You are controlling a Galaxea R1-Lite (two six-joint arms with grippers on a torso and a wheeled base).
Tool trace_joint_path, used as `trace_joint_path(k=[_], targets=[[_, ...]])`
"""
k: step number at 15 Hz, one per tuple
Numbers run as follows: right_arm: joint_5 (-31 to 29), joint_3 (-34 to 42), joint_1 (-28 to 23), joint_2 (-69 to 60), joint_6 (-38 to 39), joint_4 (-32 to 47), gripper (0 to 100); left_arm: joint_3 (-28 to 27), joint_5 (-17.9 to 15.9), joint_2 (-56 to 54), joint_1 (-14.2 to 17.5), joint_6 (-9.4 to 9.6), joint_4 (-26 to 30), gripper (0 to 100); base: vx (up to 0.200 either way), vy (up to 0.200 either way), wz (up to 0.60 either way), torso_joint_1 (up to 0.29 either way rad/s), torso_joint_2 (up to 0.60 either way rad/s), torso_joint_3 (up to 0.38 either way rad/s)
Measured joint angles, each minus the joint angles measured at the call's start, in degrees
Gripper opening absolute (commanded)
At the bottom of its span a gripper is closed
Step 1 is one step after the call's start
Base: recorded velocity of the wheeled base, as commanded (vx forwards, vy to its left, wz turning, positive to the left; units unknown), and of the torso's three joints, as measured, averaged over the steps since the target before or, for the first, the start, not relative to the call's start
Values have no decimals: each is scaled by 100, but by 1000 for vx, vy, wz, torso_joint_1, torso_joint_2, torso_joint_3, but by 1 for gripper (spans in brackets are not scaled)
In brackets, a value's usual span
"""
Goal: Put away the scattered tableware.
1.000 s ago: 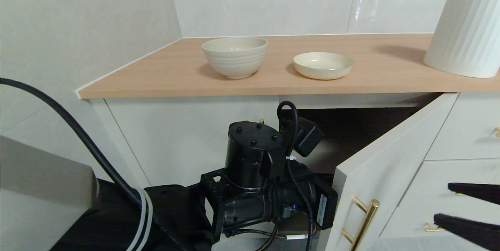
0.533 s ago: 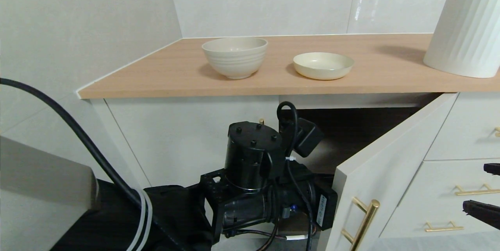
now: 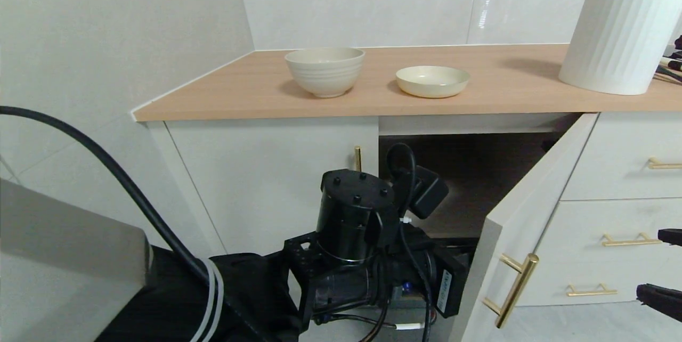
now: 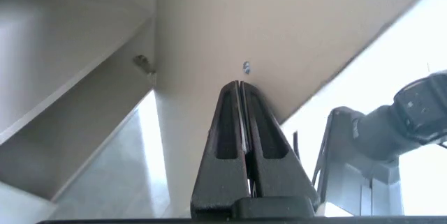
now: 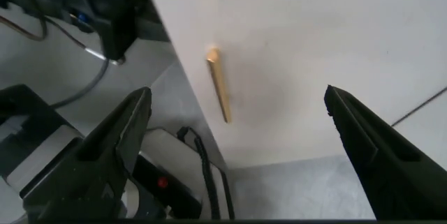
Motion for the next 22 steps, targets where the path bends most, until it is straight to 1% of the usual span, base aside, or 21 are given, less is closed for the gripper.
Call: trace_joint_path(k=[1, 3, 4, 6, 7, 10, 11, 12, 14, 18, 19, 21, 22], targets=[[5, -9, 0, -13, 0, -17, 100, -115, -2, 99, -2, -27, 2, 0, 0, 0, 0, 0, 0, 0], [5, -33, 0, -80, 0, -13, 100, -360, 13, 262, 12, -221, 83, 0, 0, 0, 0, 0, 0, 0], [35, -67, 0, -124, 2, -20, 100, -457, 9, 308, -11, -235, 226, 0, 0, 0, 0, 0, 0, 0], [129, -144, 0, -240, 33, -17, 100, -652, 16, 312, -118, -238, 635, 0, 0, 0, 0, 0, 0, 0], [140, -190, 0, -301, 41, -11, 100, -740, 22, 279, -197, -240, 934, 0, 0, 0, 0, 0, 0, 0], [143, -321, -9, -468, 44, 0, 100, -1204, 38, 188, -518, -245, 1545, 0, 0, 0, 0, 0, 0, 0], [143, -372, -9, -524, 44, -2, 100, -1408, 93, 188, -664, -246, 1727, 0, 0, 0, 0, 0, 0, 0], [143, -404, -15, -579, 44, 2, 100, -1565, 191, 207, -800, -245, 1842, 0, 0, 0, 0, 0, 0, 0], [143, -474, -24, -669, 49, 2, 100, -1785, 271, 284, -979, -245, 1952, 0, 0, 0, 0, 0, 0, 0], [143, -540, -63, -786, 50, 0, 100, -2348, 276, 621, -1240, -249, 2061, 0, 0, 0, 0, 0, 0, 0], [143, -540, -67, -813, 50, 0, 100, -2573, 273, 747, -1318, -282, 2061, 0, 0, 0, 0, 0, 0, 0], [143, -544, -72, -841, 50, 0, 100, -3076, 271, 995, -1612, -539, 2061, 0, 0, 0, 0, 0, 0, 0], [143, -544, -74, -848, 52, 0, 100, -3185, 268, 1058, -1709, -680, 2061, 0, 0, 0, 0, 0, 0, 0]])
